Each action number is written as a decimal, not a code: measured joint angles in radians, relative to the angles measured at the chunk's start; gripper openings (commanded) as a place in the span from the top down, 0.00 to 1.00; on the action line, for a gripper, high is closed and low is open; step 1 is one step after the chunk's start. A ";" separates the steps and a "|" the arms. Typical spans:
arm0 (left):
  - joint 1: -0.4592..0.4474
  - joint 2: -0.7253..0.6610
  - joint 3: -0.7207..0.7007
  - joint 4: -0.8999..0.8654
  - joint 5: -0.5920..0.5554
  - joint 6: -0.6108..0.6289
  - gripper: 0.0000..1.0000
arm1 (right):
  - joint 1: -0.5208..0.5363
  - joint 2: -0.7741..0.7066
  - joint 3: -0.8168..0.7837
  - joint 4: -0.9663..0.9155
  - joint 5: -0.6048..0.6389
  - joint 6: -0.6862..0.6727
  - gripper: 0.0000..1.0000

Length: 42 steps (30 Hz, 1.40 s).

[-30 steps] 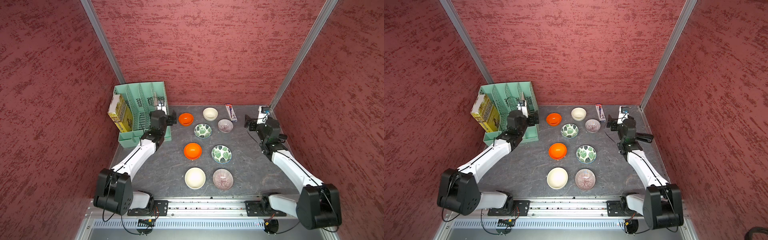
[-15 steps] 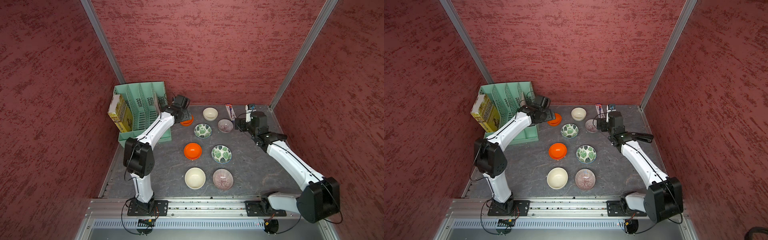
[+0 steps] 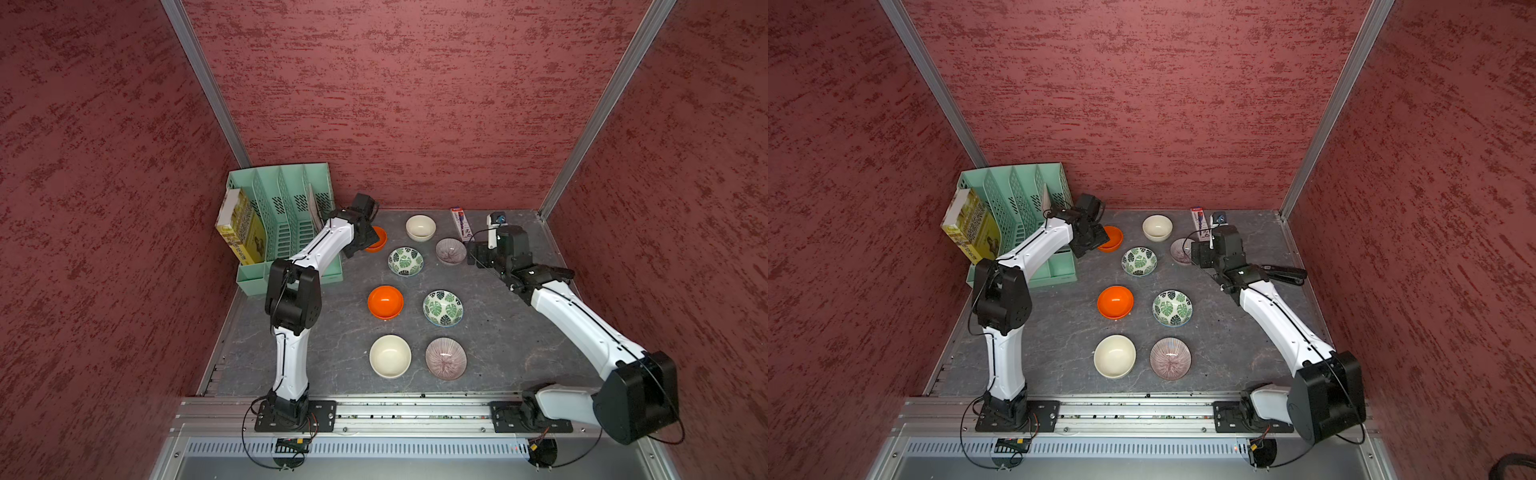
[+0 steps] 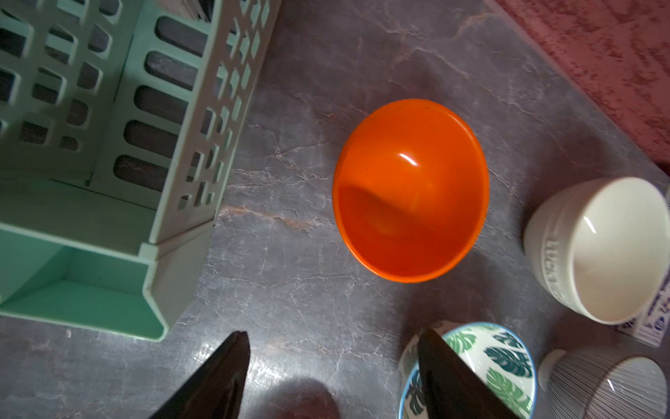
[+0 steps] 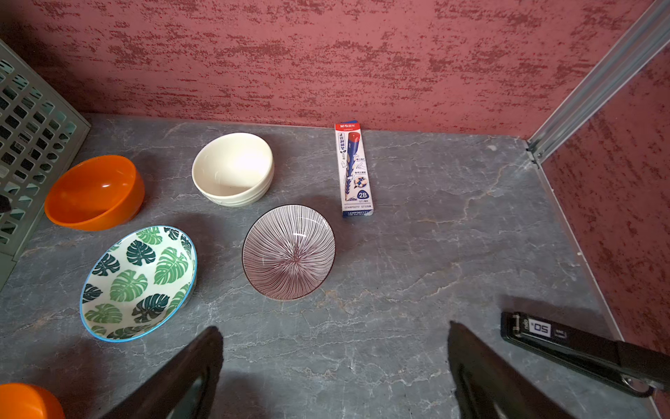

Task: Stack the bowls
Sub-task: Pick up the bowl from the center of the board.

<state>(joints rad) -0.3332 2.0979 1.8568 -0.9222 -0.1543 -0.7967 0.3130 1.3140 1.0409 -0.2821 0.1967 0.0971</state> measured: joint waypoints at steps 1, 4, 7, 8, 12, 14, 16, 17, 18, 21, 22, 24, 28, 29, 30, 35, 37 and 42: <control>0.000 0.014 0.006 0.003 0.000 -0.002 0.26 | 0.000 0.005 0.000 0.001 0.000 0.000 0.01; -0.003 0.051 0.027 0.007 -0.001 -0.007 0.29 | 0.005 0.030 0.000 0.002 0.000 0.000 0.02; -0.005 0.084 0.070 0.002 -0.002 -0.015 0.30 | 0.011 0.062 0.000 0.000 0.000 0.000 0.02; -0.005 0.095 0.090 0.001 -0.004 -0.018 0.31 | 0.014 0.072 0.000 0.000 -0.001 0.000 0.02; -0.004 0.126 0.136 -0.001 -0.010 -0.028 0.33 | 0.027 0.093 0.000 -0.001 0.000 0.000 0.02; -0.003 0.137 0.152 -0.007 -0.011 -0.034 0.34 | 0.032 0.093 0.000 -0.001 0.000 0.000 0.02; -0.003 0.157 0.181 -0.017 -0.011 -0.039 0.35 | 0.035 0.093 0.000 -0.001 0.000 0.000 0.02; -0.002 0.171 0.198 -0.023 -0.011 -0.042 0.36 | 0.037 0.093 0.000 -0.002 0.000 0.000 0.01; -0.003 0.183 0.210 -0.026 -0.011 -0.044 0.36 | 0.037 0.093 0.000 -0.001 0.000 -0.001 0.02; -0.003 0.212 0.232 -0.040 -0.012 -0.046 0.38 | 0.039 0.093 0.000 -0.001 0.005 -0.002 0.02; -0.002 0.220 0.239 -0.049 -0.013 -0.047 0.38 | 0.039 0.093 0.000 -0.001 0.007 -0.003 0.02; -0.002 0.238 0.261 -0.067 -0.017 -0.048 0.38 | 0.039 0.093 0.000 -0.001 0.010 -0.005 0.02; -0.002 0.258 0.282 -0.079 -0.028 -0.053 0.44 | 0.039 0.093 0.000 -0.001 0.013 -0.007 0.02; -0.002 0.258 0.283 -0.082 -0.029 -0.054 0.45 | 0.039 0.094 0.000 -0.001 0.013 -0.008 0.01; -0.002 0.258 0.284 -0.084 -0.029 -0.055 0.48 | 0.039 0.094 0.000 0.000 0.014 -0.008 0.01; 0.004 0.267 0.303 -0.093 -0.029 -0.060 0.54 | 0.040 0.102 0.000 0.000 0.016 -0.008 0.02; 0.008 0.273 0.304 -0.093 -0.028 -0.060 0.54 | 0.041 0.104 0.000 -0.001 0.017 -0.008 0.01; 0.014 0.288 0.307 -0.097 -0.026 -0.060 0.54 | 0.044 0.104 0.000 -0.001 0.018 -0.008 0.02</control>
<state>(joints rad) -0.3187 2.3856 2.1643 -1.0187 -0.1802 -0.8570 0.3569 1.4178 1.0409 -0.2829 0.2146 0.0895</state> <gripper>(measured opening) 0.460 0.984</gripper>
